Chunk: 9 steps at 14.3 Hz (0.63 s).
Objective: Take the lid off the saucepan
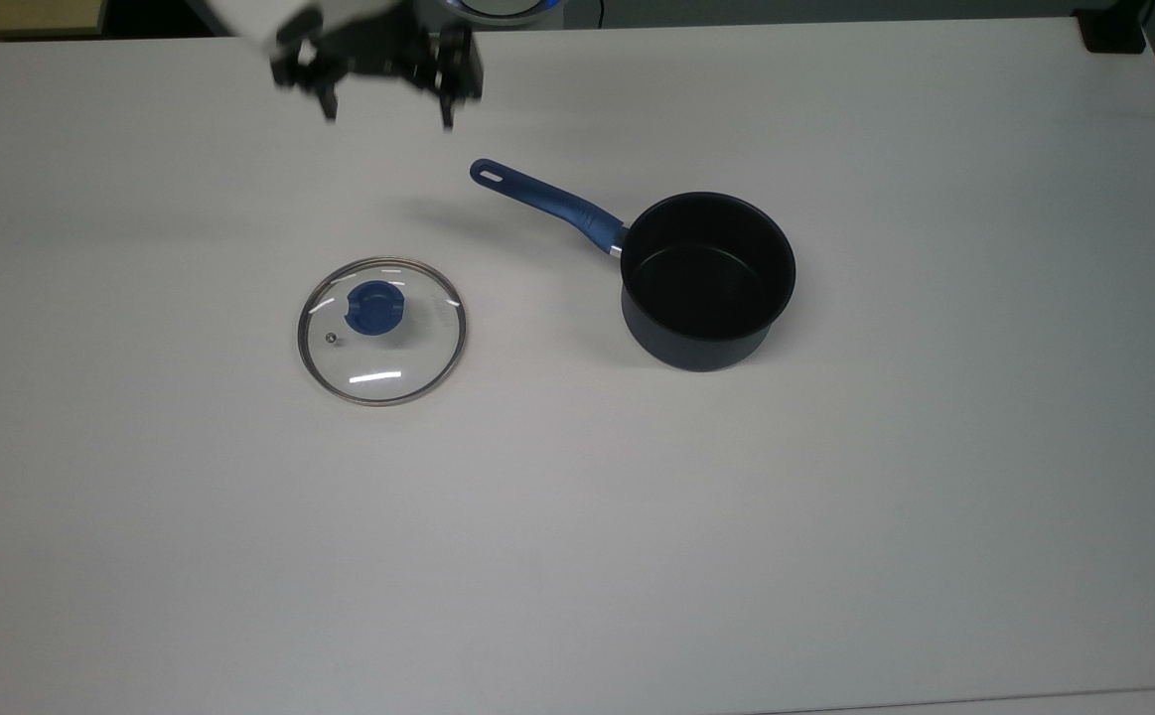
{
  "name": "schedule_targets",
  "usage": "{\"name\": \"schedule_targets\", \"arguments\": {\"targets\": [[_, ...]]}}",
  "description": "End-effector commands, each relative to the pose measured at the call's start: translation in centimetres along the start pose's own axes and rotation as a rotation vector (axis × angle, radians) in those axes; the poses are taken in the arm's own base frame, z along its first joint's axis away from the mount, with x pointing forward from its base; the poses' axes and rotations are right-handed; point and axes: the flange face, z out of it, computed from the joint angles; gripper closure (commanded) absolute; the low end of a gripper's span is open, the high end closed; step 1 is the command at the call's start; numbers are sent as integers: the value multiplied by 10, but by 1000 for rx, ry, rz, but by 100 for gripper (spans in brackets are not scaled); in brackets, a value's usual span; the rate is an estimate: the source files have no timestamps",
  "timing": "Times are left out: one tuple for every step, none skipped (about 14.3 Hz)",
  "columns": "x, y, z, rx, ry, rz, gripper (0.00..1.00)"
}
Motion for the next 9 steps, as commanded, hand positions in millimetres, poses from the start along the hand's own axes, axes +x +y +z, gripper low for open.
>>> {"name": "schedule_targets", "arguments": {"targets": [[-33, 1, -12, 7, 1, 15, 0], [-37, 4, -16, 8, 10, 18, 0], [-41, 10, -20, 9, 14, 28, 0], [-44, 16, -22, 11, 9, 42, 0], [-45, 17, -23, 9, 6, 43, 0], [-45, 17, -24, 9, 6, 45, 0], [-45, 17, -22, 9, 1, 43, 0], [-45, 16, -21, 9, 0, 43, 0], [-45, 15, -20, 9, -6, 40, 0]]}}
